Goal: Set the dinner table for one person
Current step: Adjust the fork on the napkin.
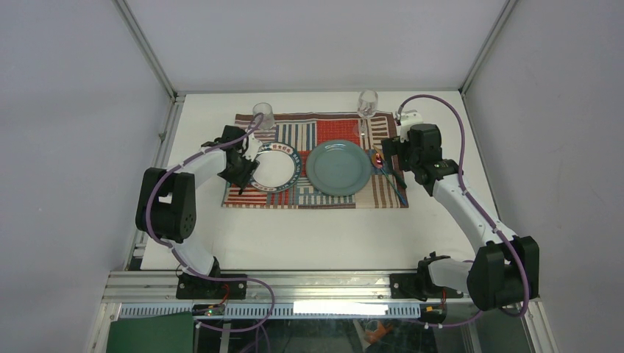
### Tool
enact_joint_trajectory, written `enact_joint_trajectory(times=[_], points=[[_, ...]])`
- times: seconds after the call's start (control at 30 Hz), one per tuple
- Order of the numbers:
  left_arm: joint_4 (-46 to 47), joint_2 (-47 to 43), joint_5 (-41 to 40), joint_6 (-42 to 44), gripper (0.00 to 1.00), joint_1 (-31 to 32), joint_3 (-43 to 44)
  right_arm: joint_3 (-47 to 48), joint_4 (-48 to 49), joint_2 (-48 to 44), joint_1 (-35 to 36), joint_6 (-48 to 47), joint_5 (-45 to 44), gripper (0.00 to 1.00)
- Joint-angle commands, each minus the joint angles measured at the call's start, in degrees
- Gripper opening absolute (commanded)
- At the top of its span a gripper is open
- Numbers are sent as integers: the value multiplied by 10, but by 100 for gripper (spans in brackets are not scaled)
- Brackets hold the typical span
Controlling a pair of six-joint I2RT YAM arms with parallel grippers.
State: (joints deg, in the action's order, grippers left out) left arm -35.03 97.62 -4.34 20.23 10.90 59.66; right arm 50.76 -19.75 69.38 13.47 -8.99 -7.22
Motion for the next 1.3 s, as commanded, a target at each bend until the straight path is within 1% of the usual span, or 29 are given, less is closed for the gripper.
enact_joint_trajectory(times=[0.0, 0.27, 0.63, 1.27], points=[[31, 4, -20, -12, 53, 2, 24, 10, 10, -21, -4, -5, 5, 100], [46, 4, -36, -12, 53, 0, 19, 10, 9, -22, -5, -5, 6, 100], [51, 20, -39, -10, 53, -10, 42, 7, 8, -23, -5, -5, 6, 100], [47, 60, 14, -23, 53, -11, 103, 7, 8, -19, -6, -7, 7, 100]])
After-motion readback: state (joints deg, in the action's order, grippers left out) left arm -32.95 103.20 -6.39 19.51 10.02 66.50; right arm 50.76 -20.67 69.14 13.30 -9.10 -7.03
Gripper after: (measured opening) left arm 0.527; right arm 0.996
